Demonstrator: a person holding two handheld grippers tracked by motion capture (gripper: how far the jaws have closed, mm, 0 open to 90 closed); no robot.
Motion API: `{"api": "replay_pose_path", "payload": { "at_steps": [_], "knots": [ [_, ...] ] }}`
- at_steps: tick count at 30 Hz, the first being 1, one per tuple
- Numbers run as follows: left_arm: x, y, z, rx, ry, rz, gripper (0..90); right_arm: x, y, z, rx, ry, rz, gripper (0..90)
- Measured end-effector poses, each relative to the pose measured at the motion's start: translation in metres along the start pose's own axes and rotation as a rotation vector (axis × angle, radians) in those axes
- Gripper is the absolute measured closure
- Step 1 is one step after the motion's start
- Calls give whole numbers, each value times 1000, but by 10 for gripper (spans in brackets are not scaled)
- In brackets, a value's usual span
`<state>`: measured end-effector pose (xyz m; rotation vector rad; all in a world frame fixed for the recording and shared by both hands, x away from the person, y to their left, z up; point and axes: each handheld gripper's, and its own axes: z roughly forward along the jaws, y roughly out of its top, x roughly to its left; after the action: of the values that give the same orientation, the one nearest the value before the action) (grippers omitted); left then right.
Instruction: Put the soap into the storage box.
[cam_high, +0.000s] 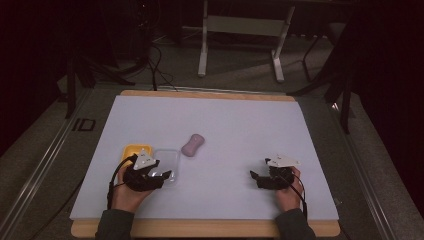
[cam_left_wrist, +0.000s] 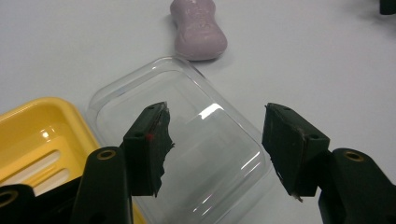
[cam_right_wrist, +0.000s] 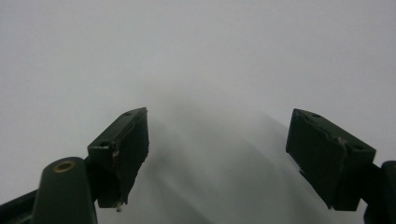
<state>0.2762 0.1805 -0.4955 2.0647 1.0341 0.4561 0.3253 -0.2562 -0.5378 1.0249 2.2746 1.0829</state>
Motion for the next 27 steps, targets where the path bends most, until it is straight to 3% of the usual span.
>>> {"api": "replay_pose_path", "payload": {
  "at_steps": [13,19,27],
  "knots": [
    [1,8,4,35,5,6,411,3,0,0,-7,-7,-28,231],
    [2,20,5,50,23,23,406,3,-1,-2,-16,-6,-35,231],
    [6,38,13,54,6,36,414,4,-1,-2,-22,-6,-32,229]
  ]
}}
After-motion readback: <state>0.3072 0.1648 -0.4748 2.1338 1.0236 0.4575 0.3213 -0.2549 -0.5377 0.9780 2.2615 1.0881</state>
